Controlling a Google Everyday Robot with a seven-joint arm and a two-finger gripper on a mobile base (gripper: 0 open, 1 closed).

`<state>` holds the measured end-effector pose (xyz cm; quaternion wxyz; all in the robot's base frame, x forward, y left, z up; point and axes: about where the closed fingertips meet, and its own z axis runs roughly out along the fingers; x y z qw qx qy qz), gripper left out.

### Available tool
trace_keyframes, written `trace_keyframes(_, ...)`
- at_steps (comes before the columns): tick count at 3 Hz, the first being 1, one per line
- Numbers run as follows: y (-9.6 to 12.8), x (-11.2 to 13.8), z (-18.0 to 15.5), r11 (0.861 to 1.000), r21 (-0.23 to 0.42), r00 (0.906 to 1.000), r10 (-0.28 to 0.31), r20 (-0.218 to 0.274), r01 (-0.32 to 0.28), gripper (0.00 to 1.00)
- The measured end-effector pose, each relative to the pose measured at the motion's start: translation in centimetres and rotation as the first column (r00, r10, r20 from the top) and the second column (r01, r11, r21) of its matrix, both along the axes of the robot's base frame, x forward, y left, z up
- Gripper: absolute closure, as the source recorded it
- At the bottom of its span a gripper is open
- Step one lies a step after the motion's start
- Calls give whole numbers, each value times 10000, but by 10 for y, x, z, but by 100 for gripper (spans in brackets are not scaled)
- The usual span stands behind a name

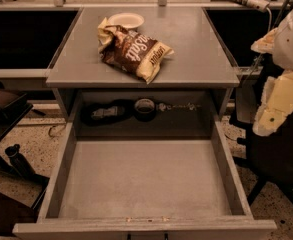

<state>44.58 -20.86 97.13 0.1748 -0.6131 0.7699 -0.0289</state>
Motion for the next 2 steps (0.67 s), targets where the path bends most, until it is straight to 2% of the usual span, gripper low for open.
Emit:
trace_keyframes(1,38,34,-10,9938,572,9943,920,537,-950,0)
trace_keyframes(2,82,74,-17,9725,1679,9810,1397,1346,-1615,0)
